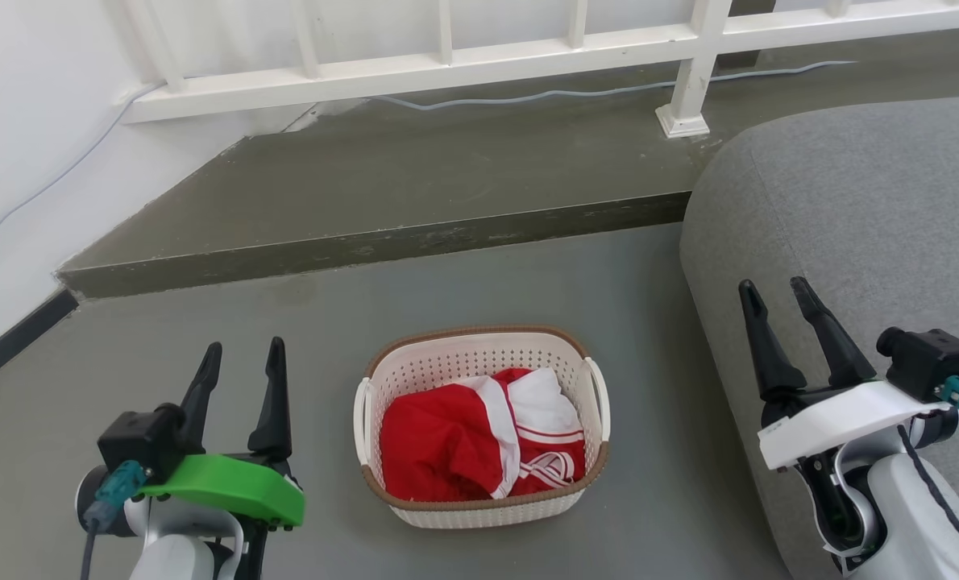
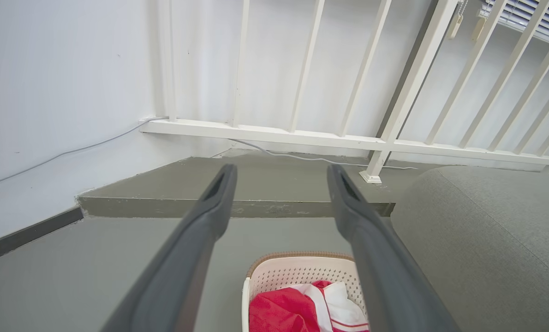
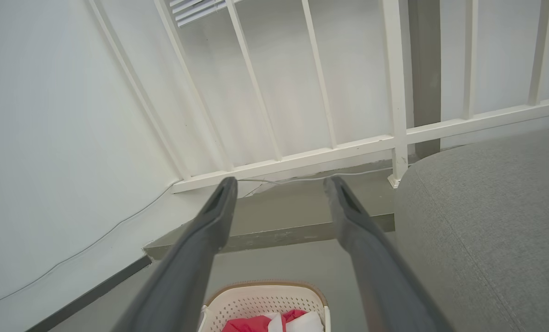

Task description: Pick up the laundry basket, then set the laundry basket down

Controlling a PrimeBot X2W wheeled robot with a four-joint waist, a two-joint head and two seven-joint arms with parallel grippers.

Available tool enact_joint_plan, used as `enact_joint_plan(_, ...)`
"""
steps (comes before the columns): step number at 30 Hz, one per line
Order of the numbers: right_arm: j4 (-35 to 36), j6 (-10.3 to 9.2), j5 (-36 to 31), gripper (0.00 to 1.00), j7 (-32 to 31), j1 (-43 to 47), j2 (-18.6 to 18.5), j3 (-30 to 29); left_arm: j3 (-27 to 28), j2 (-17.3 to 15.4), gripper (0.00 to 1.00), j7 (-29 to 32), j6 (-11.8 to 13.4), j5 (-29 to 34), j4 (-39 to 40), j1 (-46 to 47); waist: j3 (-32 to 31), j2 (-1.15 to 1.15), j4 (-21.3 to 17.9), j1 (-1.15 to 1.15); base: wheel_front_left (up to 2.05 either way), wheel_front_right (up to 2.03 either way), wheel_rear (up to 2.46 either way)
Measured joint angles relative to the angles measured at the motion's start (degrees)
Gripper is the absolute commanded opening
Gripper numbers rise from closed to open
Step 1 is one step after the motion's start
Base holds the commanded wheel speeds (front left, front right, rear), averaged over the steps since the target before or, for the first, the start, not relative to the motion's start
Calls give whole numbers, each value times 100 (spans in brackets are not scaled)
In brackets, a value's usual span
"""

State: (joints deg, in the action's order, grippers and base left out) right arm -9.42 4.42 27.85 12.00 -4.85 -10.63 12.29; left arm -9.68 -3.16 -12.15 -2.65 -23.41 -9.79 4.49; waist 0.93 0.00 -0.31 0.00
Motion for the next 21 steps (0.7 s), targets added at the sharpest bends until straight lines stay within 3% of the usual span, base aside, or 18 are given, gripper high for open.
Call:
enact_joint_plan(12, -18, 0, -808, 100, 222, -83, 0, 104, -89, 10, 100, -211, 22, 804, 66, 0, -4, 0, -21, 0, 0, 0, 0)
enact_joint_plan(21, -55, 0, -878, 100, 234, -84, 13, 73, -90, 25, 100, -212, 22, 832, 68, 1, -18, 0, -31, 0, 0, 0, 0)
